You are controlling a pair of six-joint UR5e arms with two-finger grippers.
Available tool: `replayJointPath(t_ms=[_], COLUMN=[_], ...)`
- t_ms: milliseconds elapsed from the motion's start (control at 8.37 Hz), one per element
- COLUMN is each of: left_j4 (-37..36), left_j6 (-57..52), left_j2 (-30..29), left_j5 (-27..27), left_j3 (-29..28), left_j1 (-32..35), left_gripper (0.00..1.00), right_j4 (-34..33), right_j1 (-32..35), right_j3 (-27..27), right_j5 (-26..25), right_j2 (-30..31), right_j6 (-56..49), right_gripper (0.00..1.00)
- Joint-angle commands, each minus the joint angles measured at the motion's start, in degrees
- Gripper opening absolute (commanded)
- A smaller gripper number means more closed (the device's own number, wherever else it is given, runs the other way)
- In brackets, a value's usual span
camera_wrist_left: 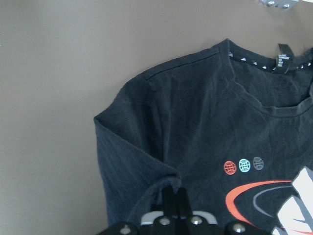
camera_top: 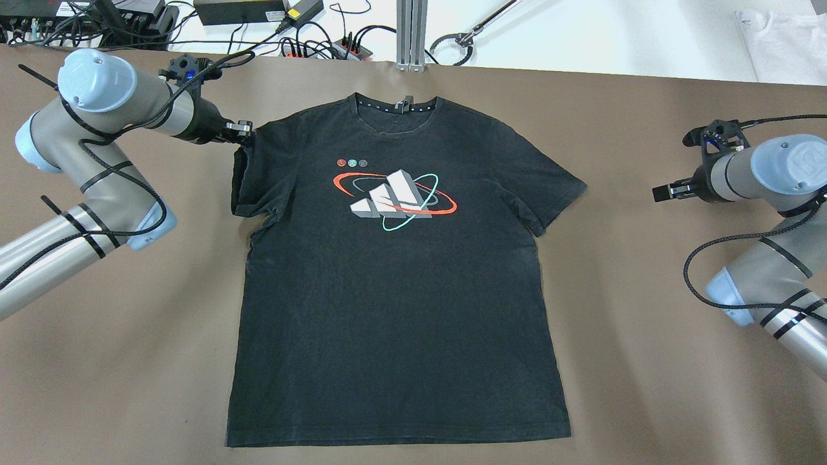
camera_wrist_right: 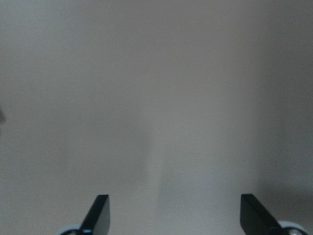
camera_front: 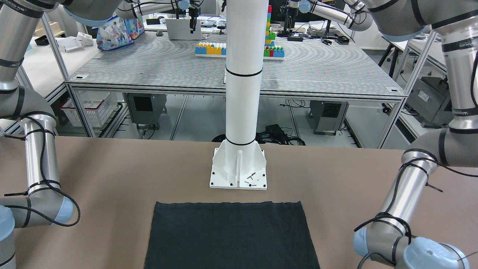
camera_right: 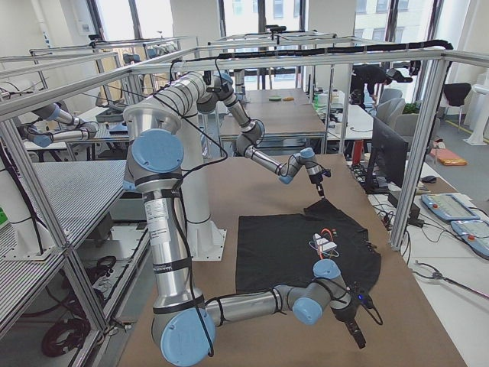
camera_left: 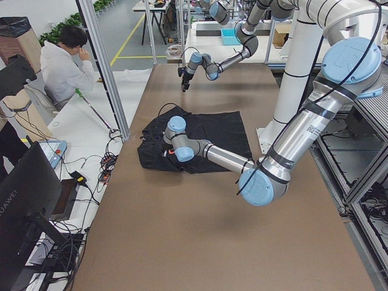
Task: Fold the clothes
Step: 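Move the left gripper to the sleeve nearest it and grasp its edge, then fold the sleeve inward with the left gripper while the right gripper approaches the other sleeve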
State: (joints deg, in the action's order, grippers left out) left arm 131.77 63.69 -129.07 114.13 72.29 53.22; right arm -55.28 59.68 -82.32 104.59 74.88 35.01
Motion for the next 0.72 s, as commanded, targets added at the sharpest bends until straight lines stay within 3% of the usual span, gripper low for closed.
replayJointPath(t_ms=[0,597], left_j4=[-8.1,-8.2], left_j6=[5.2,10.3], left_j2=[-6.8,-12.2], left_j5=[-8.1,-16.0], left_j3=[-0.5,-7.4], left_j1=[-5.6,-10.9], left_gripper=[0.0,0.0], right_j4=[-0.1,-0.1], right_j1=[0.0,-0.4], right_j3=[0.1,0.1], right_j5=[0.0,-0.1], right_j2=[0.0,0.0], right_j6=[0.0,0.0], right_gripper=[0.94,0.94])
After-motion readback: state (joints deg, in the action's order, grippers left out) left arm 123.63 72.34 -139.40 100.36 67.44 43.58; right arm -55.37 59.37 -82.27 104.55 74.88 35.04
